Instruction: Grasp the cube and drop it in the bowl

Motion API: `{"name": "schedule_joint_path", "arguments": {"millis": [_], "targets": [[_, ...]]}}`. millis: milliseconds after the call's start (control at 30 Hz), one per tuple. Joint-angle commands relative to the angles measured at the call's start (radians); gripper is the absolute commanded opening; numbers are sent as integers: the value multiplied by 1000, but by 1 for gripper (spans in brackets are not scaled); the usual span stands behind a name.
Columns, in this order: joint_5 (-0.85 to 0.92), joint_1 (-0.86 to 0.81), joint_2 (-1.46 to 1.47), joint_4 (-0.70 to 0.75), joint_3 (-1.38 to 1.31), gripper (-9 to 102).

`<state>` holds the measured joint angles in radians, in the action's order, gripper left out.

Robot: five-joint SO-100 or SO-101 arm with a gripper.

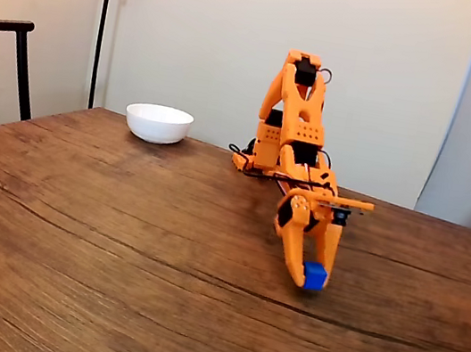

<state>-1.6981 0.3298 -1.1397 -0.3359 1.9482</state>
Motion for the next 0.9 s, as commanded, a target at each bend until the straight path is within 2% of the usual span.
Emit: {"name": "schedule_joint_path", "arguments": {"millis": [0,200,600,867], "targets": [[-34,-31,-133,130,-28,3],[-114,-92,-373,479,-26,3],[-267,-275,-877,1085,-26,3],[-319,-433,-1161,1388,-25,3]]}}
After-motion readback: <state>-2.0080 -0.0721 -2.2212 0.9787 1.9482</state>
